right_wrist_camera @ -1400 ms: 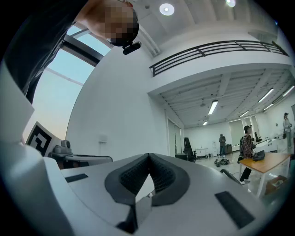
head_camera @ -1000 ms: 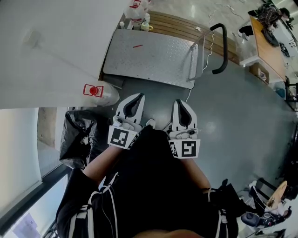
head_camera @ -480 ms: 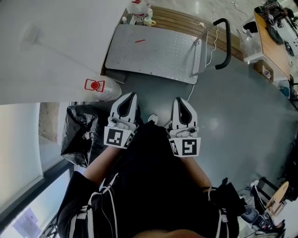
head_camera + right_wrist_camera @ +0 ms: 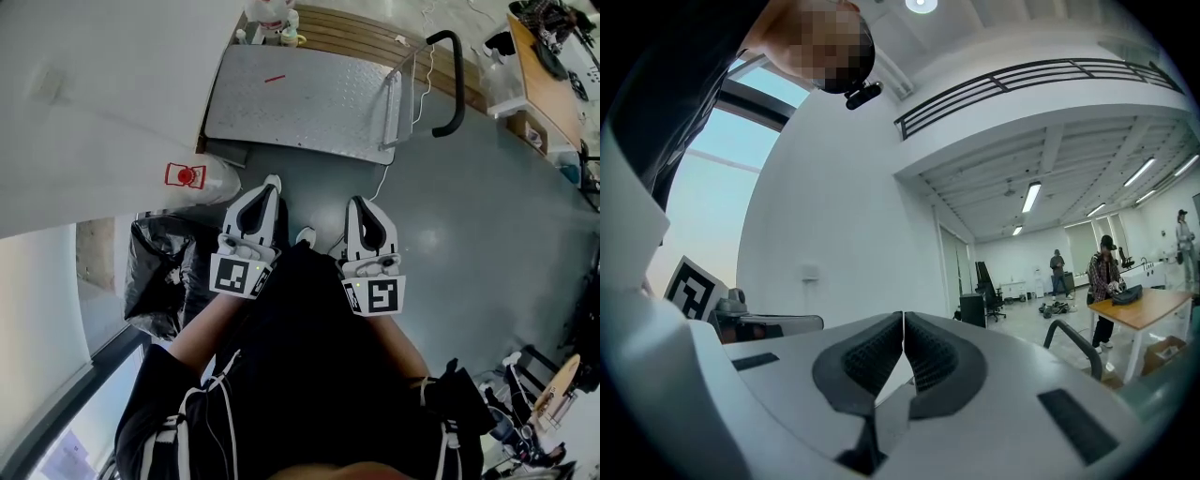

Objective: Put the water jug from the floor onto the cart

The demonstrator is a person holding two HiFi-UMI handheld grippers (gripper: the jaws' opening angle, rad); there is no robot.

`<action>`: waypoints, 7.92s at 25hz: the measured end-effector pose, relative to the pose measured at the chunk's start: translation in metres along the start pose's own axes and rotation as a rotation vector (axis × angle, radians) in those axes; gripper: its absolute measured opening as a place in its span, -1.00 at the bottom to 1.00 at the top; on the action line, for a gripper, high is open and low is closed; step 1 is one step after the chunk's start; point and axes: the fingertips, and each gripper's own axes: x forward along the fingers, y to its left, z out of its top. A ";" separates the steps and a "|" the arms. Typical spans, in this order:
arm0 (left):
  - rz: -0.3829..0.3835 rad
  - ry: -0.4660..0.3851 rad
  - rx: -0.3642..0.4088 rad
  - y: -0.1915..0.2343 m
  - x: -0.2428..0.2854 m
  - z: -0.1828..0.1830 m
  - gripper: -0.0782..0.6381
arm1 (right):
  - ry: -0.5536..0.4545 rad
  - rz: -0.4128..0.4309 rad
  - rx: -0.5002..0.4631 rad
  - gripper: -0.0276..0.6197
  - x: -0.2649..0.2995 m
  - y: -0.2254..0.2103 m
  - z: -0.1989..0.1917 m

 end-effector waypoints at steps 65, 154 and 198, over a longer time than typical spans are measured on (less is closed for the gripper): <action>0.113 0.330 0.047 0.258 0.110 -0.086 -0.66 | 0.070 0.220 -0.038 -0.86 0.322 0.033 0.011; 0.211 1.378 -0.461 0.458 -0.107 -0.546 -0.68 | 0.410 0.526 -0.180 -0.85 0.361 0.174 -0.144; 0.077 1.270 -0.349 0.377 0.114 -0.328 -0.66 | 0.077 0.171 -0.012 -0.85 0.383 -0.019 -0.012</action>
